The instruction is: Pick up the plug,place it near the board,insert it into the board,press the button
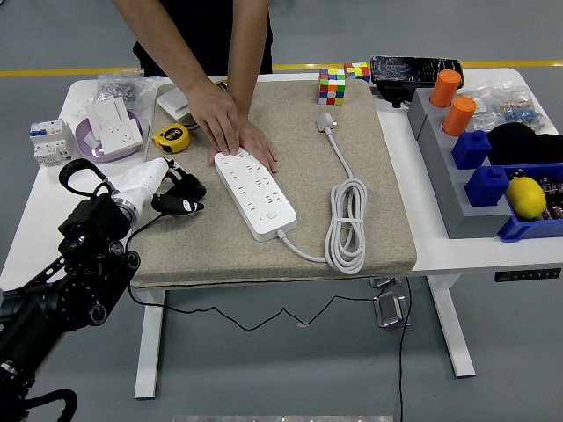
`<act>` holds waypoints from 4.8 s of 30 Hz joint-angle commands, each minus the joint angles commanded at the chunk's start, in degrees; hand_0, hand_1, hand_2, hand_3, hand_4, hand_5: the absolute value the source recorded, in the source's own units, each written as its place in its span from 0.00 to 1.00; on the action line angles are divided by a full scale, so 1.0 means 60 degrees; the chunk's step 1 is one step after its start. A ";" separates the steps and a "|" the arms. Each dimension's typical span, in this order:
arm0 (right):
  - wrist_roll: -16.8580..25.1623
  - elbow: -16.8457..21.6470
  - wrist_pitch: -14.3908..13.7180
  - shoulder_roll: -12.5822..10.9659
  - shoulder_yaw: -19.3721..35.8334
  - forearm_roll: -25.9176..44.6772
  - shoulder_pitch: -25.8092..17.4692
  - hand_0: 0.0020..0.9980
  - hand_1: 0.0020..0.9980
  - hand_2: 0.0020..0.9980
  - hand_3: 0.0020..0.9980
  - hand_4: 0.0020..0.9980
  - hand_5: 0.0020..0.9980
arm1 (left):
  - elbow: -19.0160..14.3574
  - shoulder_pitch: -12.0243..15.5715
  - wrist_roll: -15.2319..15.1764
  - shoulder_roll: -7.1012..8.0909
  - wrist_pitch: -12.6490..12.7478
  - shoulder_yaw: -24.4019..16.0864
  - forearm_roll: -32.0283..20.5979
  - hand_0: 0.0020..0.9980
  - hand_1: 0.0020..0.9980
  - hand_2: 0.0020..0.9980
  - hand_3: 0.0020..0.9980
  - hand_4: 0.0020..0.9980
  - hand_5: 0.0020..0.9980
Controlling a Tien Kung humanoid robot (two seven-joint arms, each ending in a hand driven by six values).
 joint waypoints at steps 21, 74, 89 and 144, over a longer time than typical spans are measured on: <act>0.0027 -0.0012 -0.0011 -0.0012 0.0020 0.0024 0.0019 0.95 0.90 0.84 0.84 1.00 0.94 | 0.0539 -0.0112 -0.0148 -0.0080 0.0625 0.0001 0.0452 0.64 0.60 0.40 0.37 0.87 0.34; 0.0037 -0.0008 -0.0024 -0.0075 -0.0082 0.0074 0.0099 0.95 0.90 0.84 0.84 1.00 0.96 | -0.0771 -0.1687 -0.0879 0.0579 0.0880 0.4148 -0.1721 0.49 0.47 0.37 0.36 0.62 0.26; 0.0042 -0.0005 -0.0024 -0.0086 -0.0085 0.0088 0.0103 0.95 0.91 0.84 0.84 1.00 0.96 | 0.0342 -0.1861 -0.0984 0.0499 0.0758 0.4024 -0.1398 0.50 0.51 0.37 0.37 0.62 0.25; 0.0075 0.0005 -0.0031 -0.0130 -0.0073 0.0156 0.0154 0.95 0.90 0.84 0.84 1.00 0.98 | 0.0947 -0.2026 -0.0991 0.0828 0.0523 0.4199 -0.0795 0.52 0.55 0.40 0.37 0.56 0.16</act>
